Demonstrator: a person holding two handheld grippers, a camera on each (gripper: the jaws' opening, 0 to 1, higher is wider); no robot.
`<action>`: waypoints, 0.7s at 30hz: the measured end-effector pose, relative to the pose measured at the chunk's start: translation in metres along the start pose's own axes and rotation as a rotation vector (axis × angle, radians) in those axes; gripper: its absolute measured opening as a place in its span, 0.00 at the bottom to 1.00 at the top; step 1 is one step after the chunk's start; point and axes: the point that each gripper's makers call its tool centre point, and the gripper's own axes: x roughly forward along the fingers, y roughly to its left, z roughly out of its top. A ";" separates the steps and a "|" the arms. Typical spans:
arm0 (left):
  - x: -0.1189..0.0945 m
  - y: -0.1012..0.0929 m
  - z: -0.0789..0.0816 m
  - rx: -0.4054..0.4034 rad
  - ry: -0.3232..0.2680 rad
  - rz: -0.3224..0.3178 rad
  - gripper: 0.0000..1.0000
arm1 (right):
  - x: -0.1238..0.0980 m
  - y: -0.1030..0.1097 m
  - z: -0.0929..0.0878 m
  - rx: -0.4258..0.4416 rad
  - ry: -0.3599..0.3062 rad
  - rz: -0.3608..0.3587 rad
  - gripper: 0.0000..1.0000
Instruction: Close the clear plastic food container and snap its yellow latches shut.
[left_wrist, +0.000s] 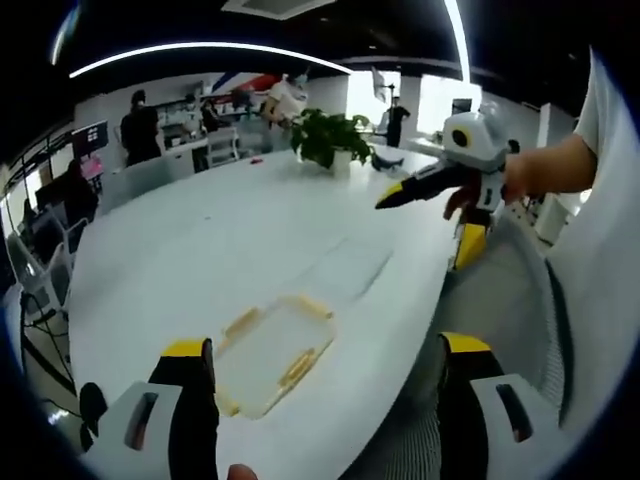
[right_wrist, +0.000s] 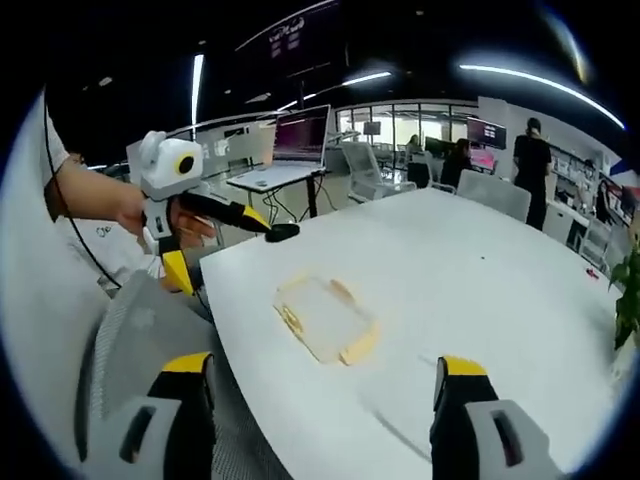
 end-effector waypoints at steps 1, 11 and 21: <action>0.000 0.002 0.000 0.009 0.005 -0.002 0.91 | 0.002 -0.001 0.002 -0.018 0.000 0.005 0.90; 0.002 0.022 -0.010 0.094 0.058 -0.056 0.86 | 0.023 -0.006 0.004 -0.116 0.061 0.063 0.85; 0.004 0.046 -0.018 0.169 0.090 -0.082 0.81 | 0.046 -0.010 0.009 -0.148 0.092 0.122 0.81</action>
